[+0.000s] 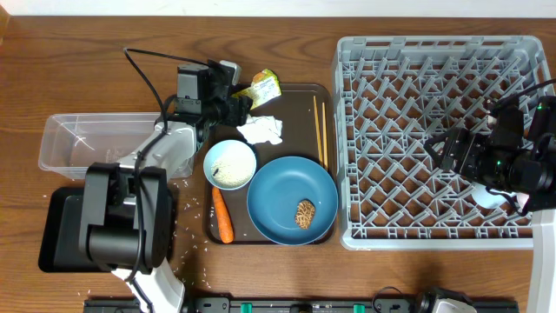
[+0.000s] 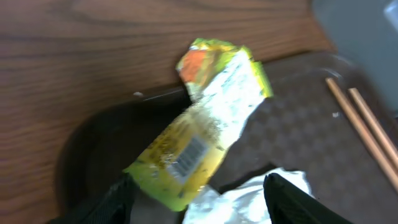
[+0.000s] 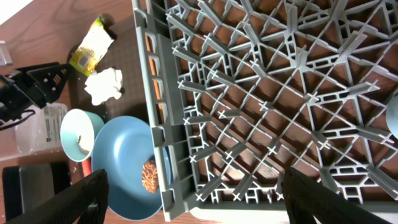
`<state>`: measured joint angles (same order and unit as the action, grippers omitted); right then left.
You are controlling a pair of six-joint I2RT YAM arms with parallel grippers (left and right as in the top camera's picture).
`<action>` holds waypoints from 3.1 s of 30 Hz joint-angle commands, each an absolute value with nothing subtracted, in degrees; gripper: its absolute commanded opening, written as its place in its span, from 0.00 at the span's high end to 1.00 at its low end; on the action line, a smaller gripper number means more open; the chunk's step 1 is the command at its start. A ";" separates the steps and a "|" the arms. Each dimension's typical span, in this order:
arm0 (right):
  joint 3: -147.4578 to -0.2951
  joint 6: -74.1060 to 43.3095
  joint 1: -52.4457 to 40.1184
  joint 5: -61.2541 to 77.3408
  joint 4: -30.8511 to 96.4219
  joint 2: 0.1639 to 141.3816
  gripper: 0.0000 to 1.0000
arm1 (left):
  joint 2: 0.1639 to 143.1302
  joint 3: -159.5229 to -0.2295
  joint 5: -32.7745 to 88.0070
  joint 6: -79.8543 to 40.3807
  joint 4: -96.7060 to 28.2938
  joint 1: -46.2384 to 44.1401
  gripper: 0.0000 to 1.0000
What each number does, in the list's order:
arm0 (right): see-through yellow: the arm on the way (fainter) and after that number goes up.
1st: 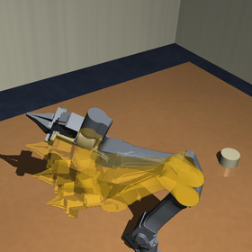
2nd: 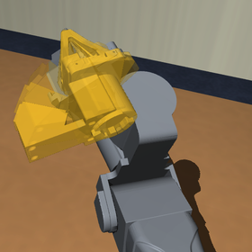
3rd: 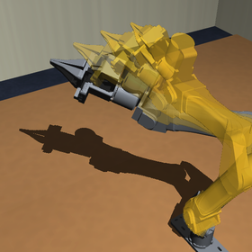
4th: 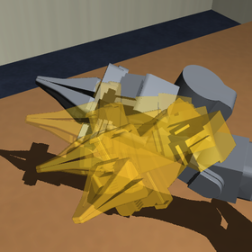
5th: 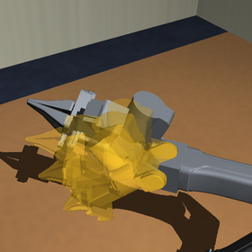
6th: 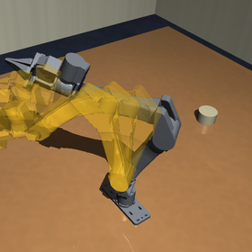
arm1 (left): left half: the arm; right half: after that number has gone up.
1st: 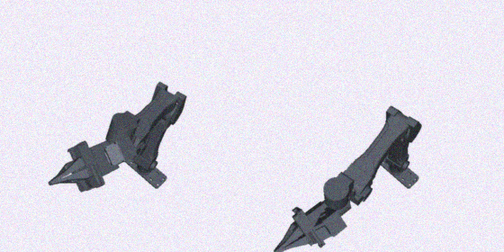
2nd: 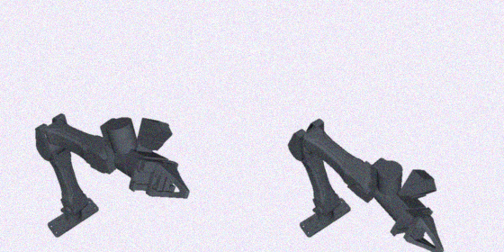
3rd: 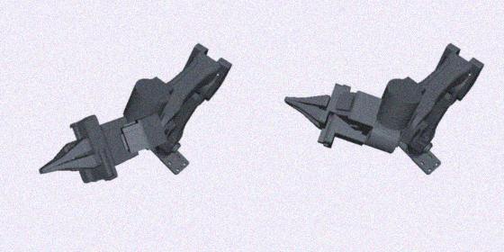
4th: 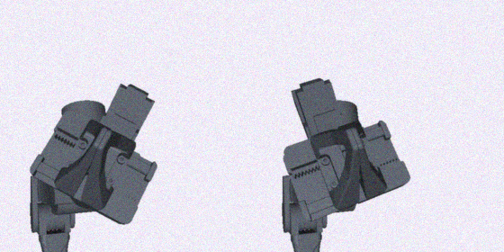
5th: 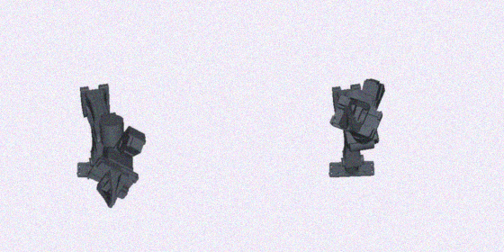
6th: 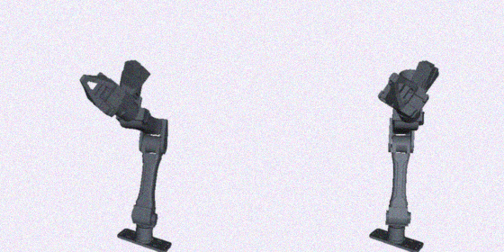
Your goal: Sort waste into correct bins and load items into the dishwasher rack
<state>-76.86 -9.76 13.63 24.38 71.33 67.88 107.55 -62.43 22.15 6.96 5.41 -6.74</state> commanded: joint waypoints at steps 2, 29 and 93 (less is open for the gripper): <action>-77.03 -8.69 13.30 24.40 71.31 67.83 0.18 | 110.65 -62.61 17.30 11.55 7.40 -6.55 0.32; -77.03 -8.69 13.30 24.40 71.37 67.83 0.18 | 113.49 -62.59 27.03 5.67 8.67 -6.48 0.71; -77.03 -8.71 13.30 24.40 70.52 67.83 0.18 | 119.44 -62.61 34.39 -1.85 22.46 -6.55 0.72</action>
